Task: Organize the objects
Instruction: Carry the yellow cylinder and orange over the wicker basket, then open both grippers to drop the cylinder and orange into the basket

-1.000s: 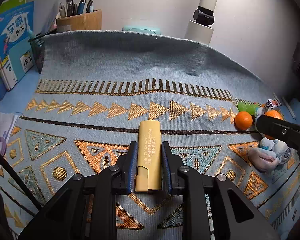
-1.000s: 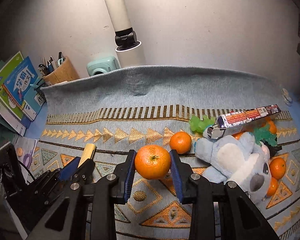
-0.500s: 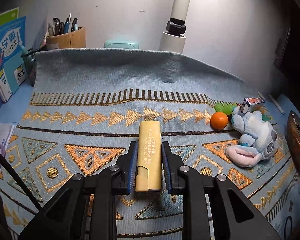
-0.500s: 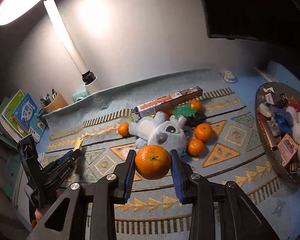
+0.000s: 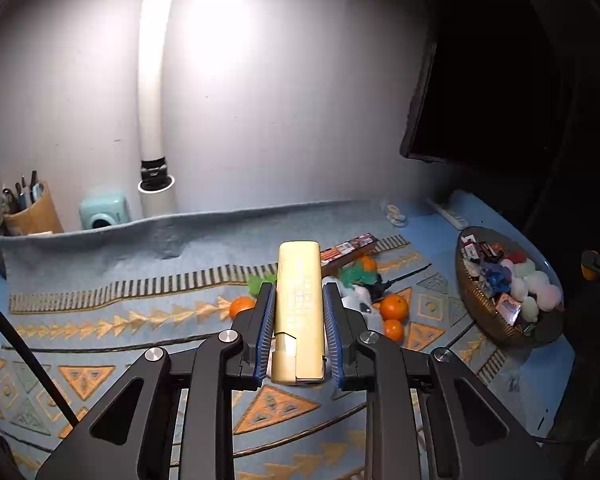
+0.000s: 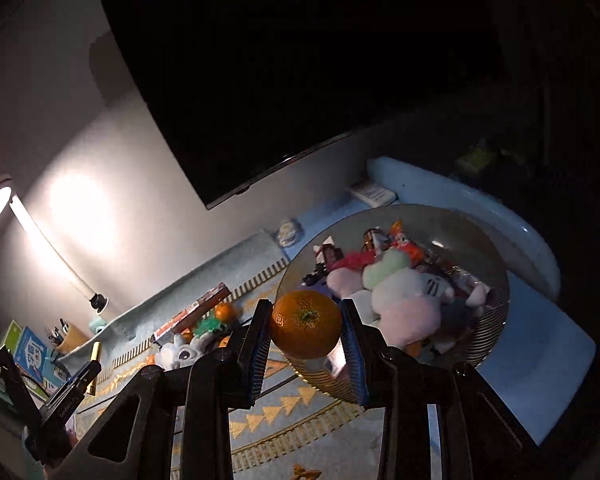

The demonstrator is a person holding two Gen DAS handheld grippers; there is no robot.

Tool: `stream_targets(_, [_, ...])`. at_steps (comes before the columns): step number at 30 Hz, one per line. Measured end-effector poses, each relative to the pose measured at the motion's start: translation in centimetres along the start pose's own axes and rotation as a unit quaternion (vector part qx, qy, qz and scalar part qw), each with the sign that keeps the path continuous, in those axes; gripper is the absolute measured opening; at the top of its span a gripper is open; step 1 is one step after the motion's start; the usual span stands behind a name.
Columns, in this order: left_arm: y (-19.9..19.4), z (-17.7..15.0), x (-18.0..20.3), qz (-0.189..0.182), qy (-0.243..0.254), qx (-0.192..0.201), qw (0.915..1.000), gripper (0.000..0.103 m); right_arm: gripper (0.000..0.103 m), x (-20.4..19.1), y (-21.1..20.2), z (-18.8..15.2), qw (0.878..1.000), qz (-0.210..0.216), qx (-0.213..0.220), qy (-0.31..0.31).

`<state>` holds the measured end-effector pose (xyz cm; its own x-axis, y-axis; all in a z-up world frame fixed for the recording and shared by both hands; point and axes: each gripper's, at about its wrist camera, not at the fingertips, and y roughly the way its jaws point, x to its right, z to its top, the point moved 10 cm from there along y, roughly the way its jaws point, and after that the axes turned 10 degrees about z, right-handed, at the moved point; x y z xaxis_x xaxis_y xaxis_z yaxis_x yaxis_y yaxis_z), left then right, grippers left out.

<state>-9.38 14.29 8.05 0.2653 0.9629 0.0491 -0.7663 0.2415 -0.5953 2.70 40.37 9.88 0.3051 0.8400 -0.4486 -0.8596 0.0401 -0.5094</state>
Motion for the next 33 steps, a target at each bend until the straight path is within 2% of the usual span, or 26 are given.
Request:
stream_targets(7, [0.2,3.4,11.3,-0.087,0.042,0.013,0.9952,0.021,0.033,6.1,-3.4,4.1,0.998,-0.035,0.047,0.036])
stream_targets(12, [0.9,4.8,18.1,-0.14,0.065,0.011,0.9879,0.021,0.033,8.9,-3.6,5.7,0.996,-0.052,0.055,0.051])
stream_targets(18, [2.6,5.8,24.2,-0.184,0.085,-0.001,0.9792,0.021,0.033,10.9,-1.6,7.6,0.995,-0.066,0.043,0.053])
stream_targets(24, [6.0,5.8,28.7,-0.217,0.095,-0.028,0.9712,0.021,0.033,13.0,1.9,8.3,0.995,-0.073,0.017,0.063])
stream_targets(26, [7.2,5.9,29.6,-0.22,0.093,-0.035,0.9705,0.029,0.033,13.4,3.2,8.3,0.996,-0.061,0.005,0.071])
stream_targets(27, [7.7,5.9,29.9,-0.218,0.091,-0.037,0.971,0.035,0.039,13.7,3.6,8.2,0.995,-0.06,-0.003,0.078])
stream_targets(28, [8.0,5.9,30.2,-0.218,0.09,-0.038,0.9709,0.035,0.051,14.1,4.0,8.1,0.995,-0.057,-0.008,0.086])
stream_targets(30, [8.3,5.5,30.4,-0.223,0.092,-0.047,0.9693,0.035,0.065,14.4,4.1,8.1,0.994,-0.044,-0.002,0.1])
stream_targets(33, [8.2,5.1,29.7,-0.225,0.092,-0.048,0.9689,0.036,0.065,14.5,3.7,7.8,0.994,-0.044,-0.001,0.096])
